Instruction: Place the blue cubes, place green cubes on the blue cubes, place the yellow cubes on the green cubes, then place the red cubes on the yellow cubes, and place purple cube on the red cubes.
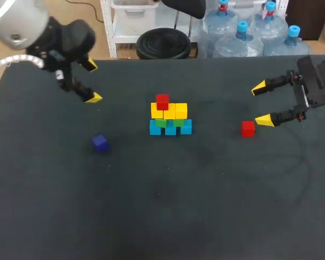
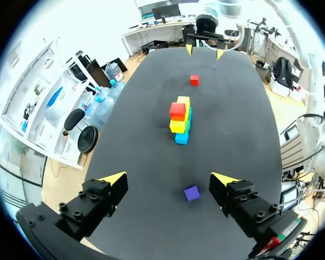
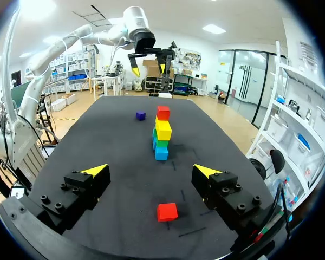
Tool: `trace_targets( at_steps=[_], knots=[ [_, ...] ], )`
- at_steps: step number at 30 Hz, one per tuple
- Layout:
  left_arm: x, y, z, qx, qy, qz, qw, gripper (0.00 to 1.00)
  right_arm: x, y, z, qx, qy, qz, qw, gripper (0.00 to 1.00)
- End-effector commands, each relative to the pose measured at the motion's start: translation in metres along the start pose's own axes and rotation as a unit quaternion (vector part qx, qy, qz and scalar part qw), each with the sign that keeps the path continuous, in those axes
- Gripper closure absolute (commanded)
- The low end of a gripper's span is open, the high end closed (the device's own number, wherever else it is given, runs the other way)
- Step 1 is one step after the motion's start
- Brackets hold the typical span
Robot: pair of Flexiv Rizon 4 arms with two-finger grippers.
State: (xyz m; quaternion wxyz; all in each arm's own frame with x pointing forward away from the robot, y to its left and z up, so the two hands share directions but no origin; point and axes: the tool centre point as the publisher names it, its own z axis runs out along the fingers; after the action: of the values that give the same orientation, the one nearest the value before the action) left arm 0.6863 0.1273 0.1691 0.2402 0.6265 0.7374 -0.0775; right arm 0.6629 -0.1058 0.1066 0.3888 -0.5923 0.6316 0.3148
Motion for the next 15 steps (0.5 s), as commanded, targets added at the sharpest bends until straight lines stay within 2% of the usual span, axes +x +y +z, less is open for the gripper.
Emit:
trace_targets(
  at_steps=[1, 8, 15],
  knots=[
    [0.019, -0.009, -0.010, -0.010, -0.117, -0.007, 0.993, 0.00, 0.000, 0.000, 0.000, 0.001, -0.001, -0.001, 1.000, 0.00],
    [0.033, -0.018, -0.013, -0.013, -0.126, -0.009, 0.992, 0.00, 0.000, 0.000, 0.000, 0.001, -0.001, -0.001, 1.000, 0.00],
    [0.039, -0.023, -0.017, -0.019, -0.128, -0.021, 0.991, 0.00, 0.000, 0.000, 0.000, 0.001, -0.001, -0.001, 1.000, 0.00]
  ],
)
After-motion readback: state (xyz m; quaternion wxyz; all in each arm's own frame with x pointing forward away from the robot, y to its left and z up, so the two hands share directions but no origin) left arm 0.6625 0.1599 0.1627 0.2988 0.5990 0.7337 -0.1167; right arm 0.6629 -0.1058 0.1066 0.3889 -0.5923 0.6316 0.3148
